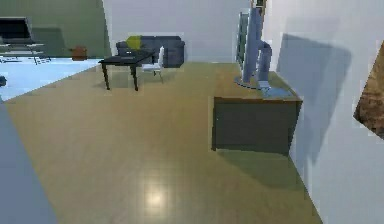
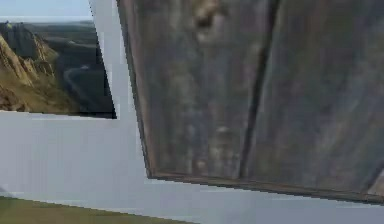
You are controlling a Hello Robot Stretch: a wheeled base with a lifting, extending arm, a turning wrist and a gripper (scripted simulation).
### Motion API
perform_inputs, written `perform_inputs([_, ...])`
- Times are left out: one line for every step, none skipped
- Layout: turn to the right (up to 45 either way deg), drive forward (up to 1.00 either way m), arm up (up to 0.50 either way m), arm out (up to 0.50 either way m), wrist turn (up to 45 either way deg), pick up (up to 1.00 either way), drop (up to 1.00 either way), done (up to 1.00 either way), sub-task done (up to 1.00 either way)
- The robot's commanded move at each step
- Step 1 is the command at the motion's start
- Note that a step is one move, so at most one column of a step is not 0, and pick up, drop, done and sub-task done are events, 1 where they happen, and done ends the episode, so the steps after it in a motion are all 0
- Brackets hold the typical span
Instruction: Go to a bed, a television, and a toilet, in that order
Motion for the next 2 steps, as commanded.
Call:
perform_inputs([0.0,0.85,0.0,0.0,0.0,0.0,0.0,0.0,0.0])
perform_inputs([-21.0,0.0,0.0,0.0,0.0,0.0,0.0,0.0,0.0])
